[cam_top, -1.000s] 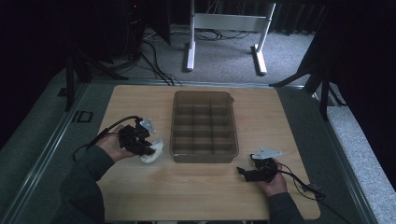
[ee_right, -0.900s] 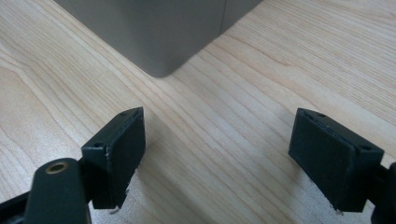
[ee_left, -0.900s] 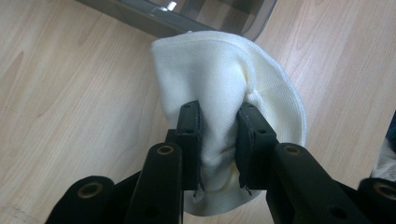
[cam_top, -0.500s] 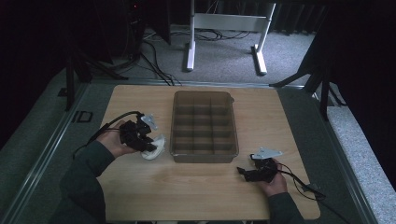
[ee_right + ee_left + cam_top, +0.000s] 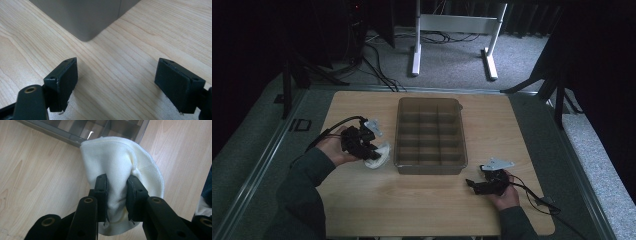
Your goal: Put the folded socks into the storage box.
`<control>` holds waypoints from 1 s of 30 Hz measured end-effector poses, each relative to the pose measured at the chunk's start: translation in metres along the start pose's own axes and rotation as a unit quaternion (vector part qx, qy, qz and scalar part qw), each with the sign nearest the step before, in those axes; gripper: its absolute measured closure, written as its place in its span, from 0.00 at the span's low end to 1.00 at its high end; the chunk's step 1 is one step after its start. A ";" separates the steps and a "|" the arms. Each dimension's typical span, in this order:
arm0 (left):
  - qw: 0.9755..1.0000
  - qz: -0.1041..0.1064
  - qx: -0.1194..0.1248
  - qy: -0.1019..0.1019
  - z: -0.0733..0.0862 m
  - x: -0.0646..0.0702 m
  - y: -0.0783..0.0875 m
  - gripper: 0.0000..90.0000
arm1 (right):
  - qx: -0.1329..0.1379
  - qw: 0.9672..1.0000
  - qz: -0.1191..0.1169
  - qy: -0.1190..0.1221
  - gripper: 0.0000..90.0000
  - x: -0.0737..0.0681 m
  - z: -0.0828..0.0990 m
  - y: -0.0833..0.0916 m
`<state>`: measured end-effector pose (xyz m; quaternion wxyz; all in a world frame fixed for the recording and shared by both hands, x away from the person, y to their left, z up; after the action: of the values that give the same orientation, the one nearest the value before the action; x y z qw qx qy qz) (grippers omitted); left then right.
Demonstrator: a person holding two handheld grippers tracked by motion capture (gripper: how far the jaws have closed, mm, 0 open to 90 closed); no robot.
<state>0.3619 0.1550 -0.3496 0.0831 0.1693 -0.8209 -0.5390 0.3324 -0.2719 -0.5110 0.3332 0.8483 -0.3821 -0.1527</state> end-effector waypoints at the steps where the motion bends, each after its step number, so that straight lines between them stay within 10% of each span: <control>1: 1.000 0.000 0.000 -0.002 -0.001 0.000 0.000 0.82 | 0.000 1.000 0.000 0.000 0.20 0.000 0.000 0.000; 30: 1.000 0.008 -0.011 -0.022 -0.011 0.000 -0.004 0.82 | 0.000 1.000 0.000 -0.001 0.20 0.000 0.000 0.000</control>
<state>0.3657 0.1438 -0.3486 0.0712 0.1495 -0.8179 -0.5510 0.3323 -0.2718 -0.5109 0.3330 0.8482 -0.3823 -0.1534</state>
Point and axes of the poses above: each handheld gripper's, and its own axes: y roughly backward along the jaws, z roughly out of its underside, x roughly to its right, the point moved 1 cm from there along -y, roughly forward along the jaws, and after that the axes turned 2 degrees about -y, right-handed, at the moved point
